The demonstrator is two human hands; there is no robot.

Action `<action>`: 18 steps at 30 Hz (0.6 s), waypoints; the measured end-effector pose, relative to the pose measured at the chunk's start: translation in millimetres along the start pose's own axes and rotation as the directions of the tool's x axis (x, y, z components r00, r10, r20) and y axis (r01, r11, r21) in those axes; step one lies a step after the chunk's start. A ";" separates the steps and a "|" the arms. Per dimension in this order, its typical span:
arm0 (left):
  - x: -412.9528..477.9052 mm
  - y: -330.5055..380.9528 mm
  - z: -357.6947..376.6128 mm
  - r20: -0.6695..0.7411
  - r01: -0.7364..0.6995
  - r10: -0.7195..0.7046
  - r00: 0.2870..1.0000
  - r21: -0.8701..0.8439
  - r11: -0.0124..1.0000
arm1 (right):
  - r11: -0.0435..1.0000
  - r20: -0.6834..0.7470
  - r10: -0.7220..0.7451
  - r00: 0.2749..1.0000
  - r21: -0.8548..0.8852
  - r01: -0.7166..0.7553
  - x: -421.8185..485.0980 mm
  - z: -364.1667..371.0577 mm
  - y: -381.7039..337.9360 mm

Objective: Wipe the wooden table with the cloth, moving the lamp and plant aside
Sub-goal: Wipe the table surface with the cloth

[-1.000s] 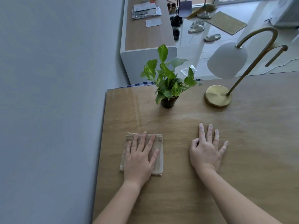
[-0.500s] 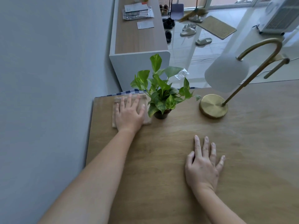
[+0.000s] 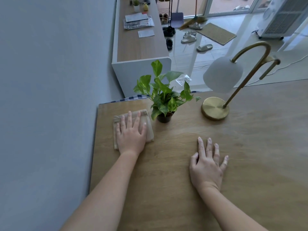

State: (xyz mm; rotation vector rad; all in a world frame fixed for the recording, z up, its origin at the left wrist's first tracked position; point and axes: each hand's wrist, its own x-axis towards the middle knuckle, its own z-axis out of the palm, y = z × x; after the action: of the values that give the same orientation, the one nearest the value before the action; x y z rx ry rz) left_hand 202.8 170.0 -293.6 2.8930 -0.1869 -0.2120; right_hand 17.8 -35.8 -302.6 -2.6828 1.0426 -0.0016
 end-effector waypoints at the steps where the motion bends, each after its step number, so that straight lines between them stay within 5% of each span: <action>1: -14.7 -2.4 2.0 0.000 -0.001 0.001 1.000 0.010 1.000 | 1.000 0.003 0.003 1.000 0.007 -0.003 -0.6 -1.3 -0.6; 10: -144.4 -19.7 18.8 -0.013 -0.044 0.044 0.999 0.002 0.999 | 1.000 0.028 0.009 1.000 -0.012 -0.009 -7.8 -11.6 -5.9; 18: -90.3 -9.3 -0.3 0.041 0.017 -0.016 0.999 -0.015 1.000 | 1.000 0.019 -0.006 1.000 -0.027 0.006 -6.8 -11.4 -8.8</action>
State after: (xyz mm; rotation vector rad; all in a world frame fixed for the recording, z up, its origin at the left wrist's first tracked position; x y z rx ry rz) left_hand 115.3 192.0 -284.0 2.8771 -0.1681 -0.2742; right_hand 17.4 -27.8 -288.8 -2.7050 1.0365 0.0374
